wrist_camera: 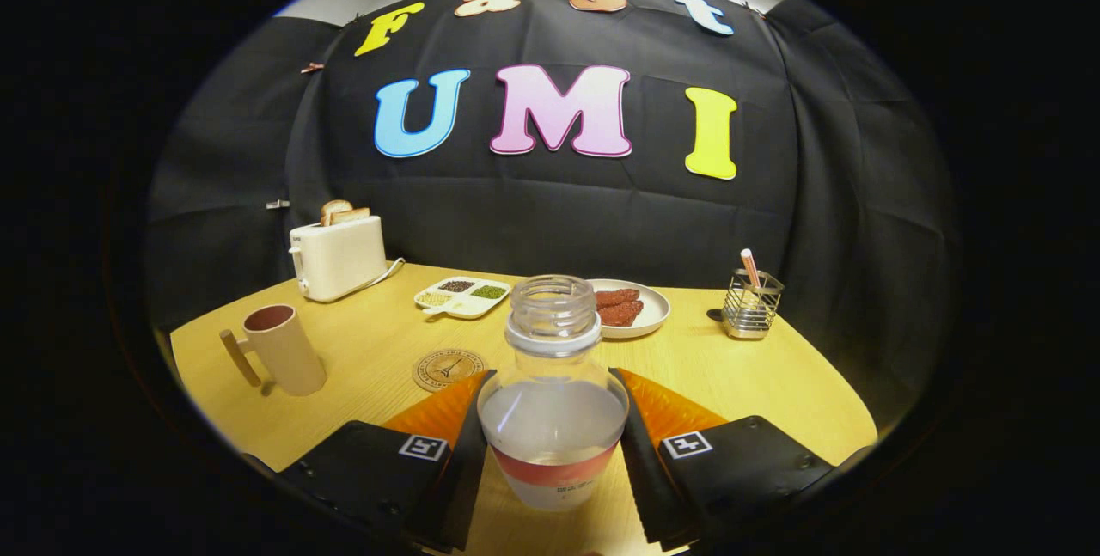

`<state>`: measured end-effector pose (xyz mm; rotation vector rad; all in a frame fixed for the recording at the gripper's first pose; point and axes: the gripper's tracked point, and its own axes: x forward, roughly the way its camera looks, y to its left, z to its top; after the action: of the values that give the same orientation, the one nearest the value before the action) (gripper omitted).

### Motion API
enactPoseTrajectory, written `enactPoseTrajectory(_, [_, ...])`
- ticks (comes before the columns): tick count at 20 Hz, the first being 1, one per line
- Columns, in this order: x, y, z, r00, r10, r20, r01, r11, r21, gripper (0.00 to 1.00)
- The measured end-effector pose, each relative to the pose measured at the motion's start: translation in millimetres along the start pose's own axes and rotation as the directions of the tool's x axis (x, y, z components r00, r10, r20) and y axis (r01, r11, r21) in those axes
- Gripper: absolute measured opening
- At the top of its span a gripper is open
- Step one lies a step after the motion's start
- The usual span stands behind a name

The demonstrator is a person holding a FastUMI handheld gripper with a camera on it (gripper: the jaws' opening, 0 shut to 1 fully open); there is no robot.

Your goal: Take the bottle from table, then pour the juice into the cup, finally place the bottle on the coaster

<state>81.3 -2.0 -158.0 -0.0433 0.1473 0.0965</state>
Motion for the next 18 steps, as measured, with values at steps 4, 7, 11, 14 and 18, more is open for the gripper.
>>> enactPoseTrajectory(4, [-1,5,27,1.000,0.022,0.022,-0.020,0.994,-0.105,0.75])
enactPoseTrajectory(7, [1,15,48,0.998,0.045,0.042,-0.036,0.981,-0.188,0.75])
enactPoseTrajectory(11, [7,37,69,0.997,0.062,0.038,-0.049,0.959,-0.278,0.75])
enactPoseTrajectory(14, [12,65,85,0.996,0.081,0.041,-0.061,0.932,-0.358,0.75])
enactPoseTrajectory(18, [20,101,94,0.995,0.097,0.032,-0.070,0.877,-0.476,0.75])
